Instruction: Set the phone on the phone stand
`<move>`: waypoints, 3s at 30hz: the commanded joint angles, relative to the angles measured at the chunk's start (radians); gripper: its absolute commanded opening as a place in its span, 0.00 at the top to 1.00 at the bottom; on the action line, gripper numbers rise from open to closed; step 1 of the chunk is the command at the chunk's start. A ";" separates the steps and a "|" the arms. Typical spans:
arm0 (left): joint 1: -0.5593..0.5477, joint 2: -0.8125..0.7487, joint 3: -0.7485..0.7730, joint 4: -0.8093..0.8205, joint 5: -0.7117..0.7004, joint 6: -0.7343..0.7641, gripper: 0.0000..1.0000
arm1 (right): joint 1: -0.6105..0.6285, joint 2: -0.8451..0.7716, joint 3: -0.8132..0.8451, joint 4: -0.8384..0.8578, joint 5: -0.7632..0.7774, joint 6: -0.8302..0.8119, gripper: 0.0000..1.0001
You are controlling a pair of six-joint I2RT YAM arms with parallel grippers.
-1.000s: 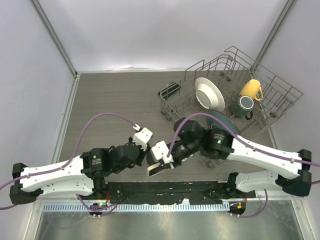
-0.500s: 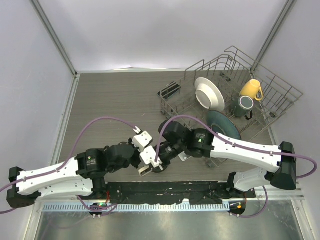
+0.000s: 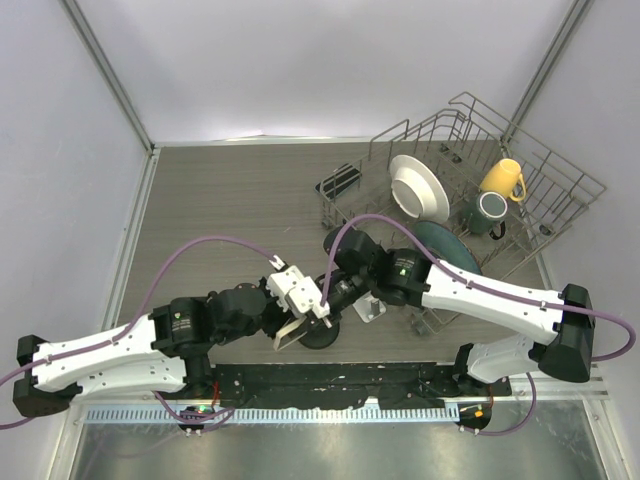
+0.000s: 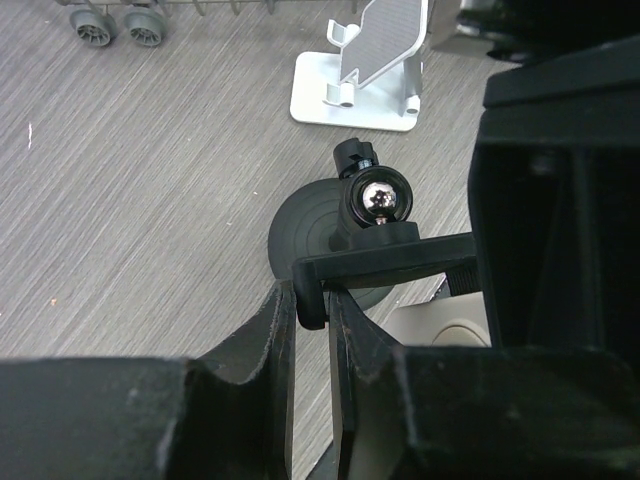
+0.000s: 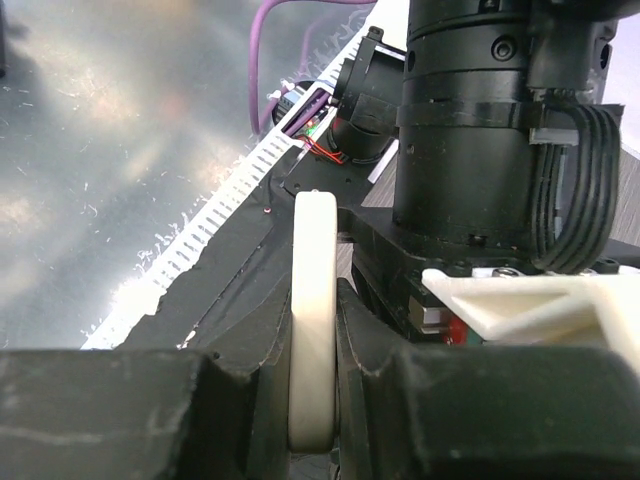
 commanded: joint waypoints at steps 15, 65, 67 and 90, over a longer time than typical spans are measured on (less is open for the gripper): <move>-0.003 -0.038 0.005 0.057 0.033 0.022 1.00 | -0.019 0.012 0.115 -0.074 0.052 -0.008 1.00; -0.002 -0.213 -0.113 0.121 -0.510 -0.178 1.00 | -0.024 -0.057 -0.020 -0.046 0.203 0.559 1.00; -0.002 -0.188 -0.090 0.115 -0.519 -0.179 1.00 | -0.018 -0.028 0.023 -0.086 0.242 0.598 1.00; -0.003 -0.200 -0.116 0.066 -0.806 -0.336 1.00 | 0.154 -0.054 0.037 -0.359 1.227 0.874 1.00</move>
